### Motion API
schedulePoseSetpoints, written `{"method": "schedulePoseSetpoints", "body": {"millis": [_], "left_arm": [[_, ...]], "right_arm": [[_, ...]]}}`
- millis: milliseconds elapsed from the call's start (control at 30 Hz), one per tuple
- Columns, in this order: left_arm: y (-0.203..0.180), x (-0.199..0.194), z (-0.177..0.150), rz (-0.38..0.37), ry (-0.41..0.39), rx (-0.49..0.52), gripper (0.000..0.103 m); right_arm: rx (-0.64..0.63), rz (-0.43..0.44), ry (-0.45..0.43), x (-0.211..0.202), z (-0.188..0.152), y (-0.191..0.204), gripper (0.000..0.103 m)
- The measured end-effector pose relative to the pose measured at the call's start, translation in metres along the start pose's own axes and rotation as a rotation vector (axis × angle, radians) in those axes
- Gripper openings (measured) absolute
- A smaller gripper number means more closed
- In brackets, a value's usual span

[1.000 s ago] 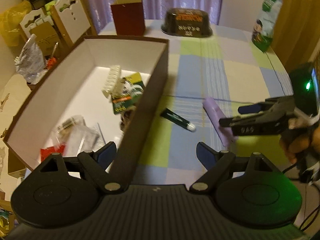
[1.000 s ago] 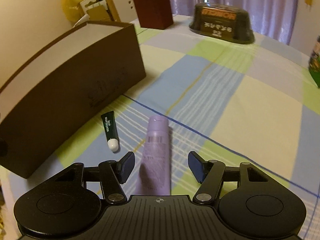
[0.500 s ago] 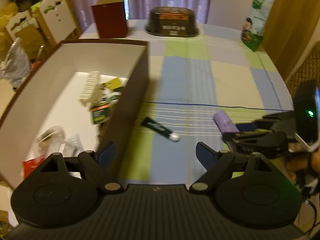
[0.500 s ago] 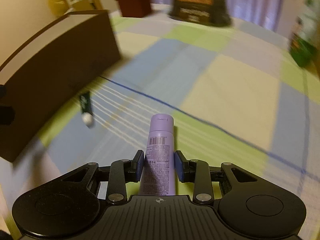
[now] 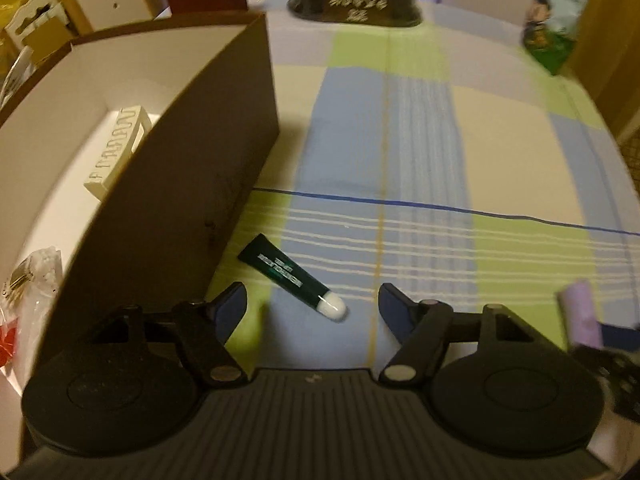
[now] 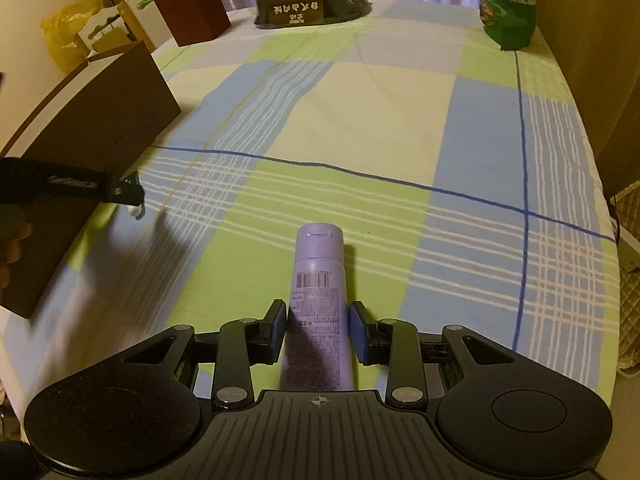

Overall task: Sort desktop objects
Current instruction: 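Grasp the purple tube with the right tool while the left tool grasps the green lip balm, then lift and carry the lip balm and purple tube with both tools over the box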

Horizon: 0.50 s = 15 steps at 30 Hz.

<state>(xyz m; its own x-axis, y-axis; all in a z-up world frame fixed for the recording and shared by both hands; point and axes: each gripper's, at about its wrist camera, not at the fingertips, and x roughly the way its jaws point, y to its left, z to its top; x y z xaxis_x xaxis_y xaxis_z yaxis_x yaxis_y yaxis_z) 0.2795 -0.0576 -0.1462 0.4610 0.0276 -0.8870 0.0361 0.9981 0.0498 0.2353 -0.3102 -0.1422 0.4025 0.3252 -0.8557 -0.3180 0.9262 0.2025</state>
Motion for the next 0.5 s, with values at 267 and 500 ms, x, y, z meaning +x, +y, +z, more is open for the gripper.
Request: {"method": "schedulePoseSetpoints", "body": {"millis": [267,500], "left_arm": [[0.002,0.022,0.001,-0.011,-0.016,-0.013,0.051],[-0.002,0.0,-0.033,-0.137,-0.023,0.121,0.012]], "right_arm": [[0.008,-0.014,-0.009,-0.004,-0.001,-0.011,0.032],[-0.009,-0.012,-0.011,-0.006,-0.004,-0.013,0.032]]}}
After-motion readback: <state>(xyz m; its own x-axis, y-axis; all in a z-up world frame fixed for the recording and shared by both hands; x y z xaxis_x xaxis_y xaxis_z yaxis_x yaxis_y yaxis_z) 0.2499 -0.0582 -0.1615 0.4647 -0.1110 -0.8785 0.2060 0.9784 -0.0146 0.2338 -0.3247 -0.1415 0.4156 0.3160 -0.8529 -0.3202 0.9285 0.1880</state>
